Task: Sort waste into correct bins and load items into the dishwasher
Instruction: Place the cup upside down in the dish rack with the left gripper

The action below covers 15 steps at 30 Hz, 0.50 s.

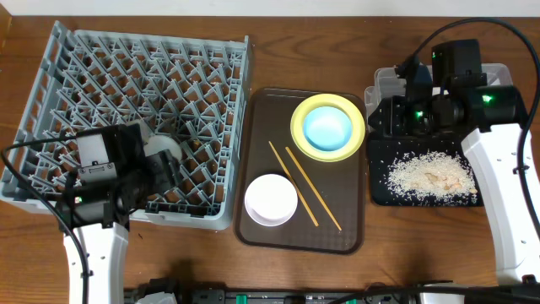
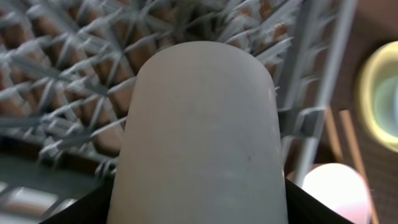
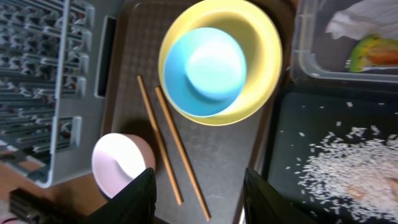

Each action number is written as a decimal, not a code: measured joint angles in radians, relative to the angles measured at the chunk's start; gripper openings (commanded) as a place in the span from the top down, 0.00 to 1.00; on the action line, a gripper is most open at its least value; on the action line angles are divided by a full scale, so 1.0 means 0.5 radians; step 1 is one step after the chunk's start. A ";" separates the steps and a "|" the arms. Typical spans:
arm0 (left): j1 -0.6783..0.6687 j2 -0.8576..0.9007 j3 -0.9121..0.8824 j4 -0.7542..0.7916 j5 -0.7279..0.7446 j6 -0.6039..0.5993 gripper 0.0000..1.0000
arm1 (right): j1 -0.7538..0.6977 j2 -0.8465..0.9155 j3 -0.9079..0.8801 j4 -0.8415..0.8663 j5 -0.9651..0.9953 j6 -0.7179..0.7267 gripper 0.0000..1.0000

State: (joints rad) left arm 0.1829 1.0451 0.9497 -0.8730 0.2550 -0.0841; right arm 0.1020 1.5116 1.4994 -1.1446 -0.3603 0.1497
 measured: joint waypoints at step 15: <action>0.061 0.462 0.001 -0.016 -0.172 -0.001 0.57 | 0.000 0.000 0.000 -0.008 0.049 -0.044 0.57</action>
State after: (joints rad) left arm 0.2134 1.2762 0.9501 -0.8810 0.1688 -0.0845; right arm 0.1020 1.5116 1.4994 -1.1484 -0.3359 0.1276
